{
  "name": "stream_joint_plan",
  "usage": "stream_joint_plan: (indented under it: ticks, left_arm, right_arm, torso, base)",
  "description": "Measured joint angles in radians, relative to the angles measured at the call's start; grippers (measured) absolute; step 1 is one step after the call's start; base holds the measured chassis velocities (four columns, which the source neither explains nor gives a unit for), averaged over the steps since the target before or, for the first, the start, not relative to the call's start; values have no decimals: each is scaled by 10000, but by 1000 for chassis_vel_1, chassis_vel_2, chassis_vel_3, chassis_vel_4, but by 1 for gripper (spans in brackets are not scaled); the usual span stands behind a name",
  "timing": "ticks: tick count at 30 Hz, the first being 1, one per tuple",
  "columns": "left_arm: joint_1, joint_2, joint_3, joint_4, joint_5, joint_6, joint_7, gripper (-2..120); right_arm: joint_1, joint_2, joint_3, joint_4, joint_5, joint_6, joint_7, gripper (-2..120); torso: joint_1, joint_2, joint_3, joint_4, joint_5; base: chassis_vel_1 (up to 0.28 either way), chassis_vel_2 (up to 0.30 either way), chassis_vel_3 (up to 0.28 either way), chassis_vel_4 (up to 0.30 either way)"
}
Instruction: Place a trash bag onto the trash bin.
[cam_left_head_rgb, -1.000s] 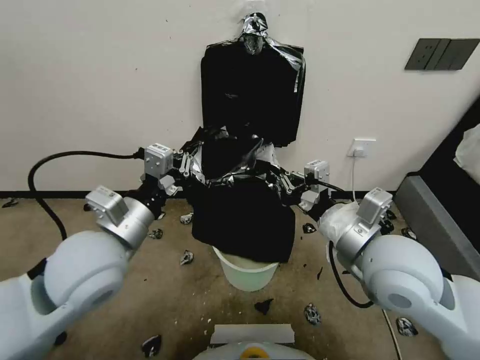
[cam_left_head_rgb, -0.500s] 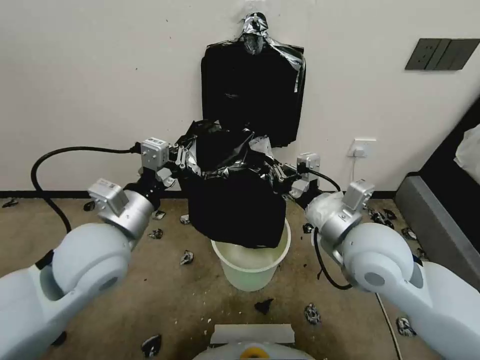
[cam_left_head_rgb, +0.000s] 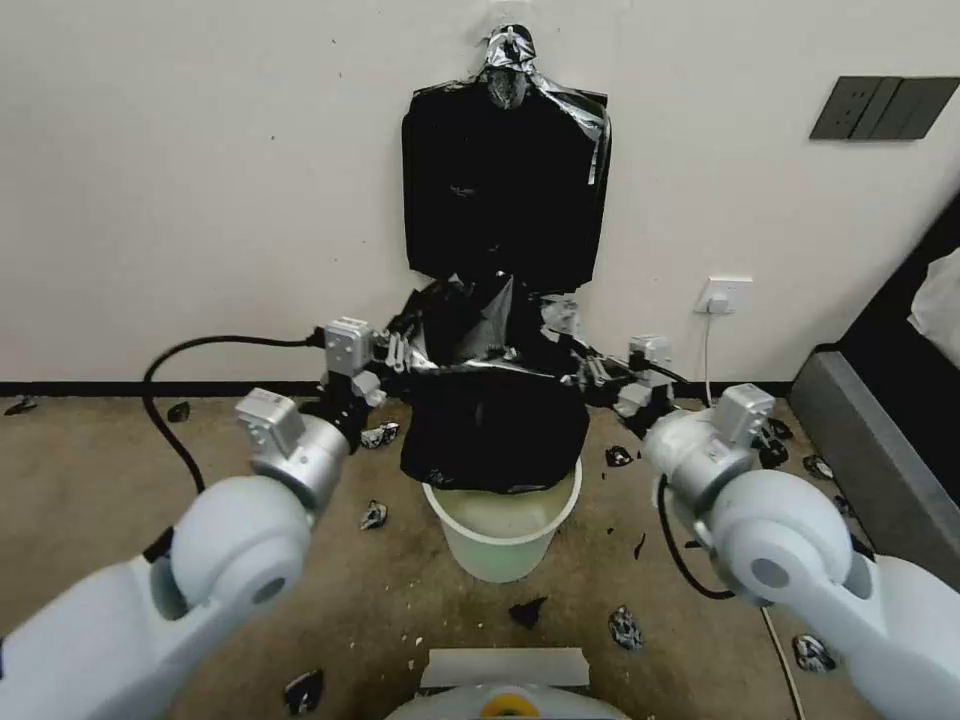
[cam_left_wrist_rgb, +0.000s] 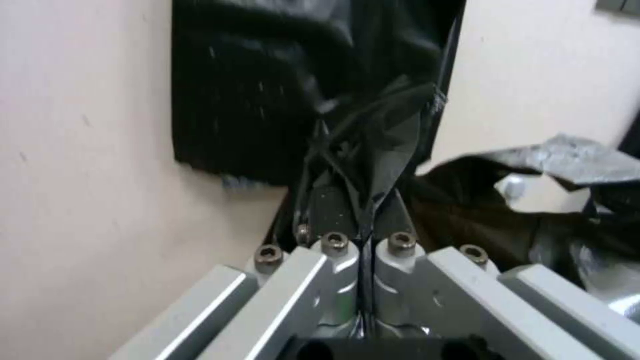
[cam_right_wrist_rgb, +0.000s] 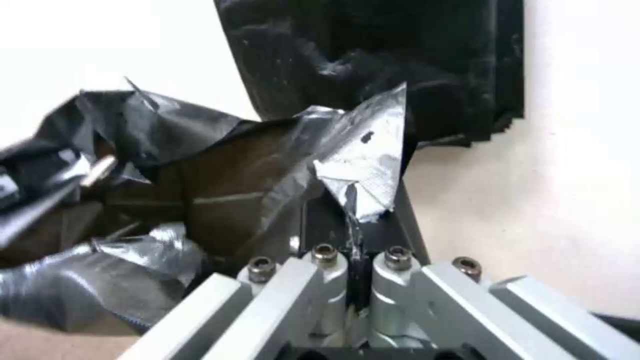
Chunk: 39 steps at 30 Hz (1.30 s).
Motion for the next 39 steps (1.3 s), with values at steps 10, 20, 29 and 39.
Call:
stream_joint_plan:
  ticks: [10,20,29,39]
  left_arm:
    - [1283,-797,-26,337,13,195,-482,0]
    - [2207,-1728,297,741,206,477,-1150,0]
    - [4642,-1712,-568,-2,1196,489,-862,0]
    - [4923,-1619,-761,-276,1343,487,-833,0]
  right_arm:
    - [-1609,849,-81,-579,-743,-124,169,0]
    - [-2262,1427,-349,-823,-1130,-512,710,0]
    - [-3356,1723,-434,-123,-910,-1088,1275,0]
    - [-3305,1859,-507,112,-539,-1330,1833,0]
  torso:
    - [0,0,0,0,2]
    - [0,0,0,-1,-2]
    - [0,1,0,0,0]
    - [-1,2,-1,0,-1]
  base:
    - [0,0,0,0]
    - [0,0,0,0]
    - [0,0,0,0]
    - [0,0,0,0]
